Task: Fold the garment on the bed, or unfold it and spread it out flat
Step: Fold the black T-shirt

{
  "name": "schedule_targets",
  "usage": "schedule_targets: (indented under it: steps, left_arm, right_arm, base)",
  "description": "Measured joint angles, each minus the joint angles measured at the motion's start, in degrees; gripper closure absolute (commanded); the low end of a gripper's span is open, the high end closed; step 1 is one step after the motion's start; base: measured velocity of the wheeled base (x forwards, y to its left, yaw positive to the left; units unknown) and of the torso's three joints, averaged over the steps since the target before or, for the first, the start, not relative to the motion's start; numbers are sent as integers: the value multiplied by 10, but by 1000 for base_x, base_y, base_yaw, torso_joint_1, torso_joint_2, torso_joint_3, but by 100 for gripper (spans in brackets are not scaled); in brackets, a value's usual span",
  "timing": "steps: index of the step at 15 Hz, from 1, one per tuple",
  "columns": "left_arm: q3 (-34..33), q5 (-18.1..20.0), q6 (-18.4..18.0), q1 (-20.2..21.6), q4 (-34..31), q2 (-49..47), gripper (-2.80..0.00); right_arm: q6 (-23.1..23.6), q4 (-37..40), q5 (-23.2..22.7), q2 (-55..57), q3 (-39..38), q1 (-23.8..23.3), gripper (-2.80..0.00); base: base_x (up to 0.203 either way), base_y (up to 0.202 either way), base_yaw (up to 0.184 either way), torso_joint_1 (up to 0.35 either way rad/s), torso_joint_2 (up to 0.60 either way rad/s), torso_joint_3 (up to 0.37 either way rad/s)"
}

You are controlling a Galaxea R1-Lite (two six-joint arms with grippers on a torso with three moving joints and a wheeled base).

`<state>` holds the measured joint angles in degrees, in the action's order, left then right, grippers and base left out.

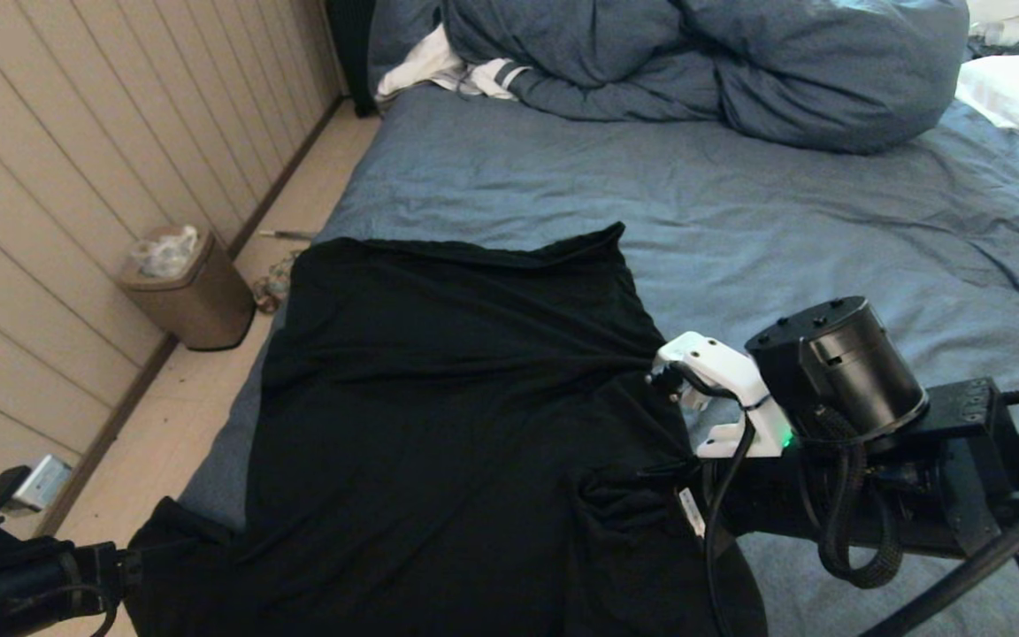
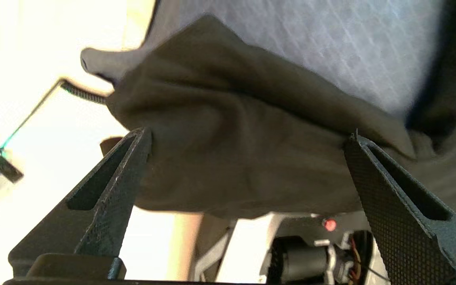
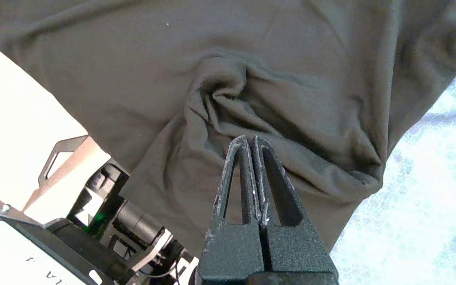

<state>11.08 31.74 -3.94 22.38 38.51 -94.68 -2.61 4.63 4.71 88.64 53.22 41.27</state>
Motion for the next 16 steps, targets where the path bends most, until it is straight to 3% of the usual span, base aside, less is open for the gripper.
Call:
schedule_targets:
  steps: [3, 4, 10, 16]
  left_arm:
    - [-16, 1, -3, -1, 37, -23, -280]
    - [-22, 1, -8, -1, 52, -31, 0]
    - [-71, 3, -19, -1, 203, -81, 0]
    - [-98, 3, -17, -2, 201, -23, 0]
  right_arm:
    - [0, 0, 0, 2, 2, 1, 0]
    - [0, 1, 0, 3, 3, 1, 0]
    - [2, 8, 0, 3, 13, 1, 0]
    - [2, 9, 0, -3, 13, -1, 0]
  base:
    - [0, 0, 0, 0, 0, 0]
    - [0, 0, 0, 0, 0, 0]
    - [0, 0, 0, 0, 0, 0]
    - [0, 0, 0, 0, 0, 0]
